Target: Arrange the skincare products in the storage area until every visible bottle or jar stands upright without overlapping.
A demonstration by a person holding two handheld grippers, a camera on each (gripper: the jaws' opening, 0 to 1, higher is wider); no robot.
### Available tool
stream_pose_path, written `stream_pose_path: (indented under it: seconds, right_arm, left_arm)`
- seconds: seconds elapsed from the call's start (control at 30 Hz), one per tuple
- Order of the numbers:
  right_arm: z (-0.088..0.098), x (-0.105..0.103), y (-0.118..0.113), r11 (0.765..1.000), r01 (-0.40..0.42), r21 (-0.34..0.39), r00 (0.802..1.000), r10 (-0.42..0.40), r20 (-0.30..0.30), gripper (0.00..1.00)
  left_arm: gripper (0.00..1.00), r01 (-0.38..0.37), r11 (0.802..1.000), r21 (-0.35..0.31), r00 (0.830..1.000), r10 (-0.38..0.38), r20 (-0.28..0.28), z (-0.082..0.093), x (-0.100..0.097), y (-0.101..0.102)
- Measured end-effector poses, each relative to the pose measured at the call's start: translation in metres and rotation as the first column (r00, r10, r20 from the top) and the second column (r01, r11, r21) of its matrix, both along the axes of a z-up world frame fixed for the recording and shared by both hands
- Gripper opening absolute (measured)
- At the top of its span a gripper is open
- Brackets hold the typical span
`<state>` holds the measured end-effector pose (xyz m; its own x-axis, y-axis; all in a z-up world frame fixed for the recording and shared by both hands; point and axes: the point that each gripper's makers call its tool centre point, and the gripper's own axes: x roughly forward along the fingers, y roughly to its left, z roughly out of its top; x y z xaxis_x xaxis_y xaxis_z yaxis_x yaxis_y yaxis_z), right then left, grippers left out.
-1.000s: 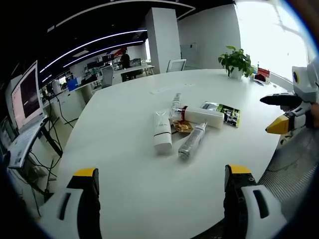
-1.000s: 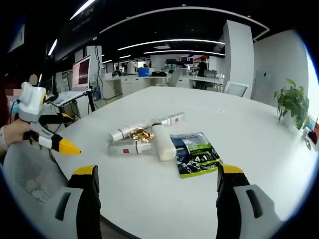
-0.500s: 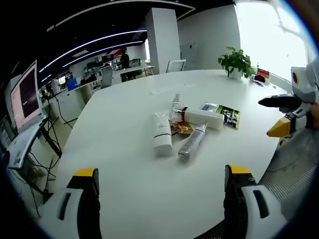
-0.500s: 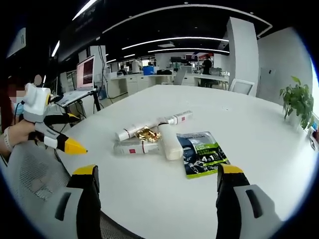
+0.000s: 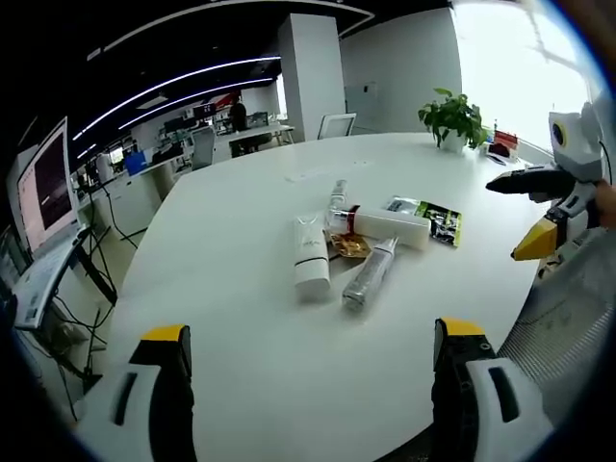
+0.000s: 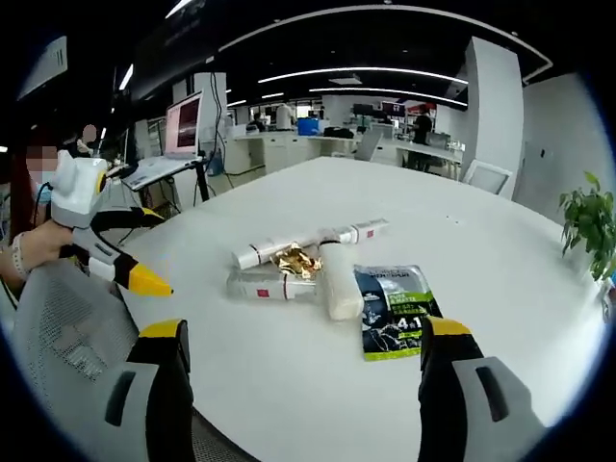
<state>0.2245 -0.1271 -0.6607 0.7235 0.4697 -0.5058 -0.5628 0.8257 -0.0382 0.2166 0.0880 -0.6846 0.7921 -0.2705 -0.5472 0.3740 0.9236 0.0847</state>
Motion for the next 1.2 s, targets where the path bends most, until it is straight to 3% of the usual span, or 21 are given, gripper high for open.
stream_pose_path:
  seconds: [0.6, 0.9, 1.2]
  right_arm:
    - [0.0, 0.047, 0.009, 0.984, -0.142, -0.11, 0.99, 0.14, -0.021, 0.81]
    - [-0.005, 0.069, 0.014, 0.973, -0.199, -0.119, 0.978, 0.19, -0.082, 0.72]
    - [-0.018, 0.086, 0.018, 0.95, -0.253, -0.186, 0.964, 0.229, -0.137, 0.65]
  left_arm:
    - [0.99, 0.017, 1.0, -0.002, 1.0, -0.017, 0.013, 0.003, 0.001, -0.003]
    - [0.99, 0.024, 1.0, -0.006, 1.0, -0.024, 0.017, 0.005, 0.0, -0.005]
    - [0.99, 0.027, 1.0, -0.005, 0.999, -0.026, 0.019, 0.005, 0.0, -0.005]
